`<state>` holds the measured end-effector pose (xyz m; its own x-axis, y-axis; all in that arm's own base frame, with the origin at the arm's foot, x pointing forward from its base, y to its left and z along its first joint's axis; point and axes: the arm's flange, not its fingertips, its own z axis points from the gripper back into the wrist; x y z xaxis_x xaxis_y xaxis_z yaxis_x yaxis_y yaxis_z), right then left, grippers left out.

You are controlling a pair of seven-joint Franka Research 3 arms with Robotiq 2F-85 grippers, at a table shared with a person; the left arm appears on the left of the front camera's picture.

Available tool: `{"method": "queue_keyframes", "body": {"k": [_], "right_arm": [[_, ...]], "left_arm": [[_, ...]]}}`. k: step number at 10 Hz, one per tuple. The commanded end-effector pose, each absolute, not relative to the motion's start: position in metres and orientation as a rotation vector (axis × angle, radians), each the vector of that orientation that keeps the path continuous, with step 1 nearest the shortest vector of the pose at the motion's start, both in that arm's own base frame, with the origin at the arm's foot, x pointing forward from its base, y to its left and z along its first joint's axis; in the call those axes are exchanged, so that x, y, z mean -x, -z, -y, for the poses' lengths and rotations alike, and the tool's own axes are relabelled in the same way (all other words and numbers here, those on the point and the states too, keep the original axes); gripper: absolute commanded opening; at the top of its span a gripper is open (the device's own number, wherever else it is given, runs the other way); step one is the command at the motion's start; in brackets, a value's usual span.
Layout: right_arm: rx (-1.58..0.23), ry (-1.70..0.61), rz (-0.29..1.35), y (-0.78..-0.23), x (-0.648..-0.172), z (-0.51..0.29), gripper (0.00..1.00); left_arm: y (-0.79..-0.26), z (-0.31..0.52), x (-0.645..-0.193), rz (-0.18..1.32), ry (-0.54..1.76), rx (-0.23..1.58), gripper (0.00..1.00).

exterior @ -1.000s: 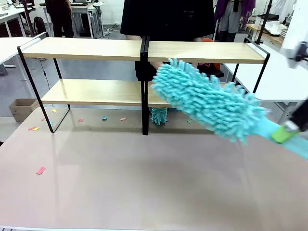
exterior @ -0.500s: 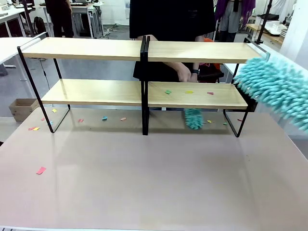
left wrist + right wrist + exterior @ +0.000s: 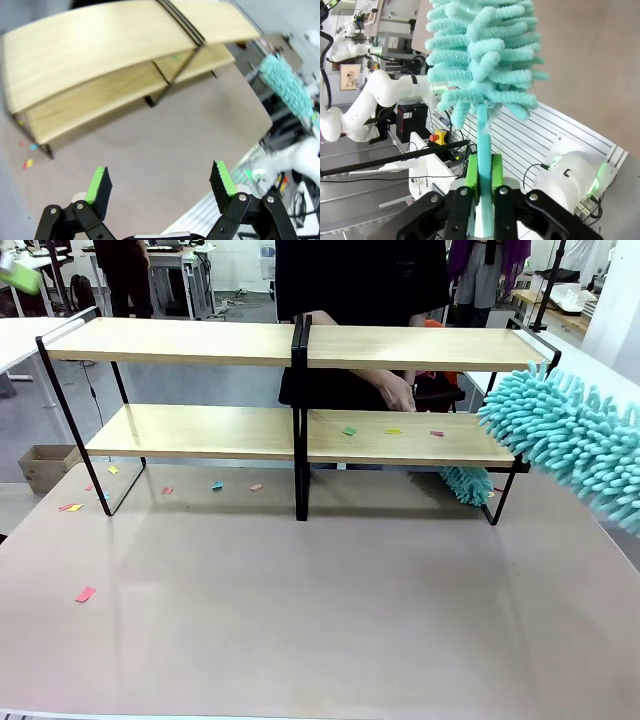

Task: Clean the shelves.
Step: Clean another randomly selected level of the Shelf with the Duster.

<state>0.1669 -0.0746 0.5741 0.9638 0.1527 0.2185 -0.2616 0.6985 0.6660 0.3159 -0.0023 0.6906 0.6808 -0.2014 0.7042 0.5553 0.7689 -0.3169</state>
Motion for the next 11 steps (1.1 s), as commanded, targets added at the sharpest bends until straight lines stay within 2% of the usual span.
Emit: {"method": "queue_keyframes", "body": {"k": [1,3,4,7,8,11], "right_arm": [[-0.77,-0.229,0.156,-0.574,-0.166,0.077,0.12],[-0.818,-0.195,0.187,-0.575,-0.161,0.089,0.12],[-0.887,-0.146,0.274,-0.58,-0.154,0.105,0.12],[-0.957,-0.129,0.366,-0.589,-0.153,0.125,0.12],[-0.894,-0.126,0.285,-0.58,-0.147,0.119,0.12],[-0.894,-0.126,0.285,-0.58,-0.147,0.119,0.12]], "left_arm": [[-0.673,0.044,-0.32,0.68,0.557,0.581,1.0],[-0.645,0.095,-0.318,0.698,0.612,0.564,1.0],[-0.628,0.111,-0.313,0.702,0.653,0.537,1.0],[-0.592,0.13,-0.293,0.71,0.644,0.546,1.0],[-0.614,0.128,-0.308,0.652,0.654,0.526,1.0],[-0.603,0.13,-0.303,0.664,0.657,0.523,1.0]]}}
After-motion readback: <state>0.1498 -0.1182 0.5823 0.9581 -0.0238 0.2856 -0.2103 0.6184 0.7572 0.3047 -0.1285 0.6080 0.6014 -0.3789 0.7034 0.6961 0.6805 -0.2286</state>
